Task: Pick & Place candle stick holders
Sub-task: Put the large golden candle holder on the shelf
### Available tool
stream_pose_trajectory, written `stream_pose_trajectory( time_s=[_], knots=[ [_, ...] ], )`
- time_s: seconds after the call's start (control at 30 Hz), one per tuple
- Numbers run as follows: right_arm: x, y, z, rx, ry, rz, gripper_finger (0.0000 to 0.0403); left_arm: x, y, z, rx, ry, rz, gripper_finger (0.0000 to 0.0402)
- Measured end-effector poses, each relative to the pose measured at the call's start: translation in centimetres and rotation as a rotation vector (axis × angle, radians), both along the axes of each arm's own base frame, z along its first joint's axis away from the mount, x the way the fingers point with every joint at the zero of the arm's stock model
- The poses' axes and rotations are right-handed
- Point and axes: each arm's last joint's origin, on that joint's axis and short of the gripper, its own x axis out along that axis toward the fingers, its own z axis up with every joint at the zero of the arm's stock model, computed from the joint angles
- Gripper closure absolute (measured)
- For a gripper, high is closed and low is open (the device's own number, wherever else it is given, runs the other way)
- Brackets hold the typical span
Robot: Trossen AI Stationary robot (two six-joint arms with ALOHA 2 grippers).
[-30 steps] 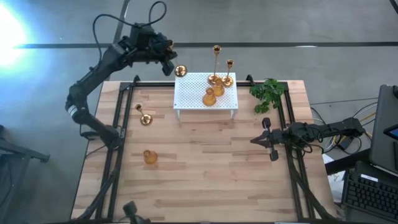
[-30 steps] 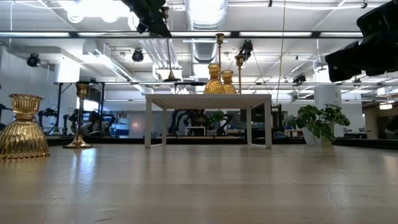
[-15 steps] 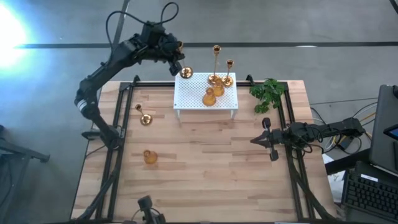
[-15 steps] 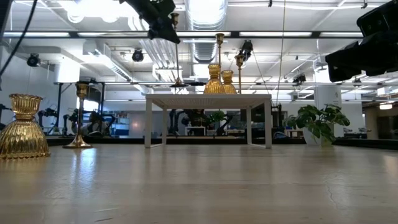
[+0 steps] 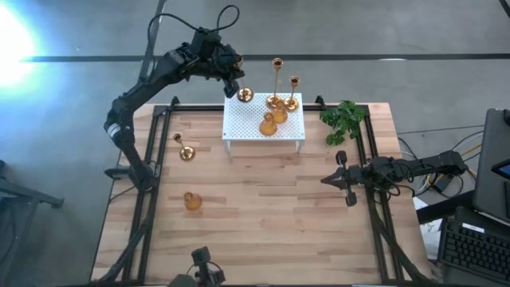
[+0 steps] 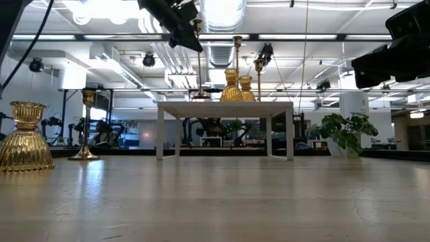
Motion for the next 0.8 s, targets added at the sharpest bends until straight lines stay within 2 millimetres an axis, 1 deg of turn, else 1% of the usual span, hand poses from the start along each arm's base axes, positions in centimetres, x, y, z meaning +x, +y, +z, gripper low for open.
stream_pose_trajectory(
  time_s=[0.33, 0.5, 0.8],
  knots=[
    [0.0, 0.0, 0.0, 0.000, 0.000, -0.001, 0.0394, 1.6, -0.3, -0.9, 0.016, 0.025, -0.039, 0.0382],
    [0.0, 0.0, 0.0, 0.000, 0.000, 0.000, 0.0394, 2.0, 0.1, -0.8, 0.042, -0.002, -0.039, 0.0382],
    [0.0, 0.0, 0.0, 0.000, -0.001, -0.001, 0.0394, 3.2, 0.9, -1.7, 0.013, -0.008, -0.073, 0.0382]
  ],
)
